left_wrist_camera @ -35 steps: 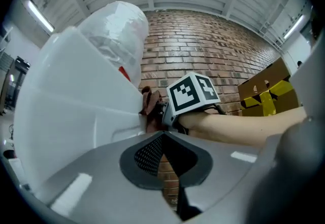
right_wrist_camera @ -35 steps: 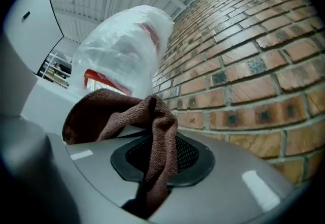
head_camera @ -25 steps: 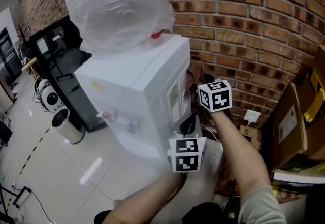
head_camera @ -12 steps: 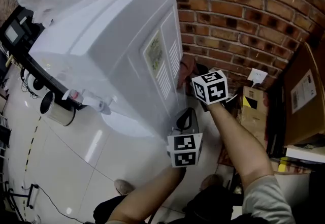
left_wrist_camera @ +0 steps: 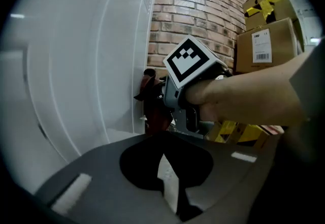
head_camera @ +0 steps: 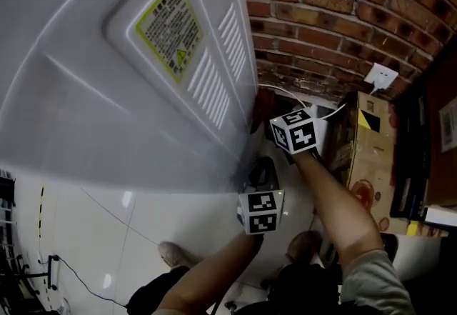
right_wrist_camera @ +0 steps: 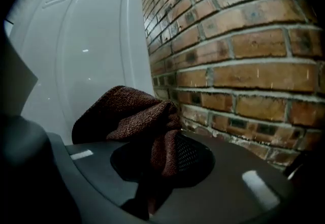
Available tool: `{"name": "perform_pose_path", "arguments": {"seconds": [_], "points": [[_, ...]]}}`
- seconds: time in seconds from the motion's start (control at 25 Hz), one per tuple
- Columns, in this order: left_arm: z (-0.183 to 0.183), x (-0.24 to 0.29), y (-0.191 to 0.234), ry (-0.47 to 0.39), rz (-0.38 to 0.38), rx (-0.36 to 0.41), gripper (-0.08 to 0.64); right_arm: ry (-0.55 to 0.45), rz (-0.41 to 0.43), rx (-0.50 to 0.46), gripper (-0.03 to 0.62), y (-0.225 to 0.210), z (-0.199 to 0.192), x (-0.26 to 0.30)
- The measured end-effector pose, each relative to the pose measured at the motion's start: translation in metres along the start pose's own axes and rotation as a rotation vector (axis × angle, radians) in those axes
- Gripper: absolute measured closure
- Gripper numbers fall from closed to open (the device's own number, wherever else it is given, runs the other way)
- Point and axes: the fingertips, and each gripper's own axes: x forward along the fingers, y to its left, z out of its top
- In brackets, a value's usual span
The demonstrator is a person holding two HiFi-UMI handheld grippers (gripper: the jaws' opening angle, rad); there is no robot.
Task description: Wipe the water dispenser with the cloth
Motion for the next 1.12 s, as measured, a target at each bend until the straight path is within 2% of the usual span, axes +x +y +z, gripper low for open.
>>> {"name": "perform_pose_path", "arguments": {"seconds": [0.4,0.56,0.76,0.88,1.12], "points": [[-0.066,0.033,0.010,0.113,-0.008,0.027,0.560,0.208,-0.035,0.170,0.508,-0.019,-0.127,0.059],[-0.080,0.037,0.007,0.141,-0.022,0.043,0.560,0.261,-0.060,0.199,0.508,-0.024,-0.158,0.073],[-0.079,0.040,0.005,0.141,-0.032,0.052,0.560,0.254,-0.059,0.267,0.506,-0.030,-0.171,0.075],[-0.074,0.037,-0.002,0.127,-0.053,0.056,0.560,0.232,-0.100,0.304,0.506,-0.038,-0.174,0.057],[-0.058,0.003,-0.023,0.080,-0.116,0.076,0.560,0.085,-0.165,0.351,0.506,-0.030,-0.145,-0.008]]}}
